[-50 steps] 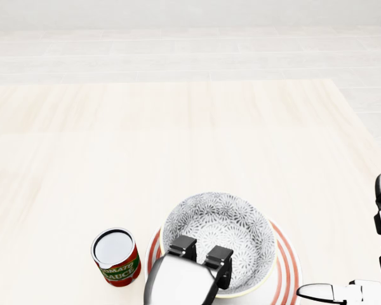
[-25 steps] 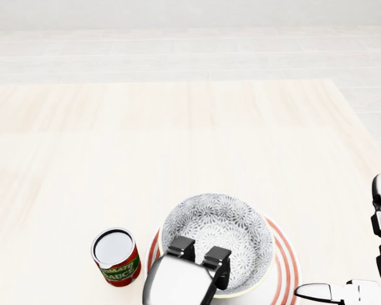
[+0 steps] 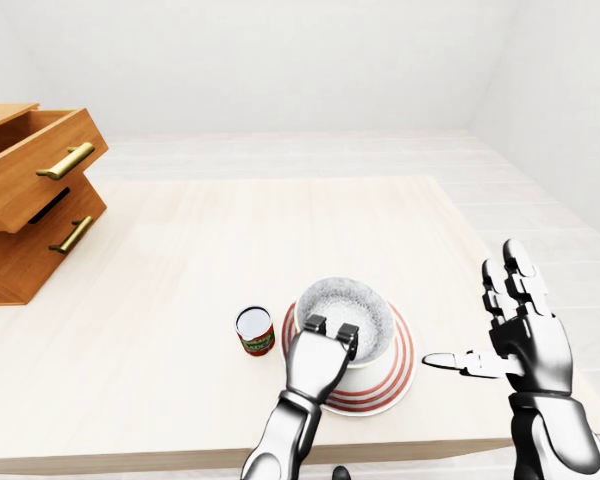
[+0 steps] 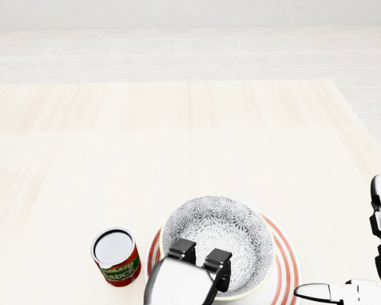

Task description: Put the bowl on the plate.

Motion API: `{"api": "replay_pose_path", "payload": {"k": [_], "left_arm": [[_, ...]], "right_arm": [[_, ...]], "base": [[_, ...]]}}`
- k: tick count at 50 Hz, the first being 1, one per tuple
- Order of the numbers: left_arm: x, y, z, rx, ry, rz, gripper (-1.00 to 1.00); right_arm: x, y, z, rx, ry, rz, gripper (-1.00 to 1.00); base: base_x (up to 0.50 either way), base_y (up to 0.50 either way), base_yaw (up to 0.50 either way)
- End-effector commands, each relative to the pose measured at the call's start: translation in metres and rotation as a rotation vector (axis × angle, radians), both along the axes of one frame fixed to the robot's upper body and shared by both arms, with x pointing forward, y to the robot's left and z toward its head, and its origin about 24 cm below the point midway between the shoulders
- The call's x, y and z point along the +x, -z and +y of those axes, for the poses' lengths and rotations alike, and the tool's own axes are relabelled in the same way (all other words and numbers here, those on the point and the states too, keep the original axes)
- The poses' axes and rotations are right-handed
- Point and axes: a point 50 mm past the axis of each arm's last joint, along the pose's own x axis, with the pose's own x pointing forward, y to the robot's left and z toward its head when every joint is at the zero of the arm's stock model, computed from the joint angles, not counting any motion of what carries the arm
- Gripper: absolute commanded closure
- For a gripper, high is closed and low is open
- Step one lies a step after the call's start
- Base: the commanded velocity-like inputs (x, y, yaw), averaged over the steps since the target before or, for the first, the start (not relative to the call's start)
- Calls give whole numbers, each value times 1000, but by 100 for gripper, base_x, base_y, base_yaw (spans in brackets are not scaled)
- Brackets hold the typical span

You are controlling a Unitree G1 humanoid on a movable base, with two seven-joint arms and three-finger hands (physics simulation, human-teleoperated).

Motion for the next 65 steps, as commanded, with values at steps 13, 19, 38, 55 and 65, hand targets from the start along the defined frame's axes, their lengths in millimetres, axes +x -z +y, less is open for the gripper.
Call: {"api": "replay_pose_path", "payload": {"k": [13, 19, 38, 55, 65], "left_arm": [[2, -4, 0, -1, -10, -38, 75], [2, -5, 1, -3, -12, -40, 68], [5, -5, 2, -3, -22, -34, 51], [4, -3, 3, -6, -21, -19, 9], [3, -1, 3, -4, -21, -17, -21]], "right_arm": [[0, 0, 0, 0, -4, 3, -100], [0, -2, 0, -5, -3, -6, -100], [0, -2, 0, -5, -4, -7, -100], [0, 1, 0, -2, -1, 5, -100], [1, 2, 0, -1, -2, 11, -100]], "base": [[0, 0, 0], [0, 0, 0], [0, 0, 0], [0, 0, 0], [0, 0, 0]]}}
